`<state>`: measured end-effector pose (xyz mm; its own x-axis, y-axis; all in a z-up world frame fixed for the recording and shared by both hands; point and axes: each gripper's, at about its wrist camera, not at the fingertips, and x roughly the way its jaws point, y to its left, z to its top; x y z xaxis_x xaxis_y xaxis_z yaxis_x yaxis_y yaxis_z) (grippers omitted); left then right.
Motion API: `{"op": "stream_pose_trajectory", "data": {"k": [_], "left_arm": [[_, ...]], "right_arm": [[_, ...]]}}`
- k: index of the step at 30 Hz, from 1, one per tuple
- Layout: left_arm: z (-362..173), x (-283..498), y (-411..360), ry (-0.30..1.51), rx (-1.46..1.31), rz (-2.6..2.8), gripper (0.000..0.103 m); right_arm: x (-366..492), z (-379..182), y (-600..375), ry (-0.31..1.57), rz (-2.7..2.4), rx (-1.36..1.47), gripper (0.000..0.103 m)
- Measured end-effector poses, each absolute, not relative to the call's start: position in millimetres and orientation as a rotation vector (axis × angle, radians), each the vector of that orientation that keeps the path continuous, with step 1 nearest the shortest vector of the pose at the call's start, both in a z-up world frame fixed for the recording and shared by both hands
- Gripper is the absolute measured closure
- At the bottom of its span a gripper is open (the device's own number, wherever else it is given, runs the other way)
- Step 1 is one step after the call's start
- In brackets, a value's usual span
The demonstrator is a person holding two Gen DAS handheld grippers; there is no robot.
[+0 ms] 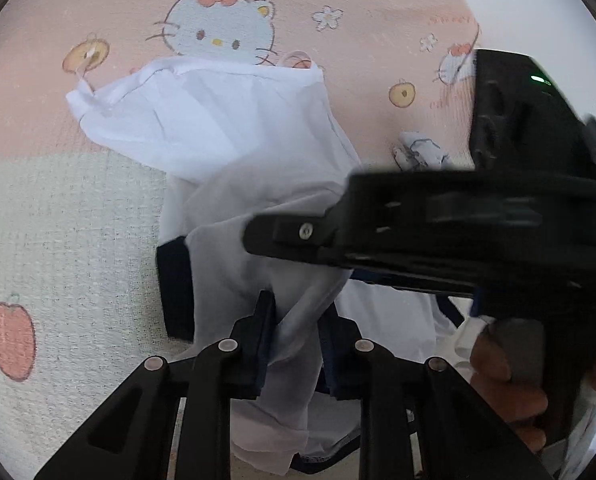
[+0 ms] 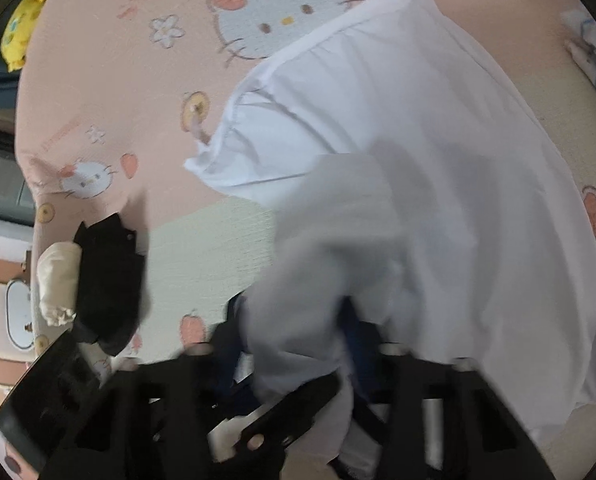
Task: Fold clothes
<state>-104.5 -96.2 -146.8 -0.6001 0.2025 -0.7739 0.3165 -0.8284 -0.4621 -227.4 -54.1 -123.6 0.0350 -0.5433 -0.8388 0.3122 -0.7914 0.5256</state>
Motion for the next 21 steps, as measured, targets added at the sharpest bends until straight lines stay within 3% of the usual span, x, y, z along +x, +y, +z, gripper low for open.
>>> {"op": "stream_pose_trajectory", "data": {"k": [3, 9, 21], "left_arm": [[-142.3, -104.6, -92.5, 0.931, 1.363, -2.606, 0.084], [-115.0, -106.8, -81.6, 1.003, 1.316, -2.665, 0.084], [-64.9, -161.3, -3.6, 0.858, 1.369, -2.941, 0.084]], "right_arm": [[-230.3, -125.0, -48.0, -0.246, -1.807, 1.715, 0.084], [-228.2, -95.9, -29.0, -0.289, -1.802, 1.638, 0.084], [-233.9, -45.9, 75.7, -0.492, -1.937, 1.522, 0.084]]}}
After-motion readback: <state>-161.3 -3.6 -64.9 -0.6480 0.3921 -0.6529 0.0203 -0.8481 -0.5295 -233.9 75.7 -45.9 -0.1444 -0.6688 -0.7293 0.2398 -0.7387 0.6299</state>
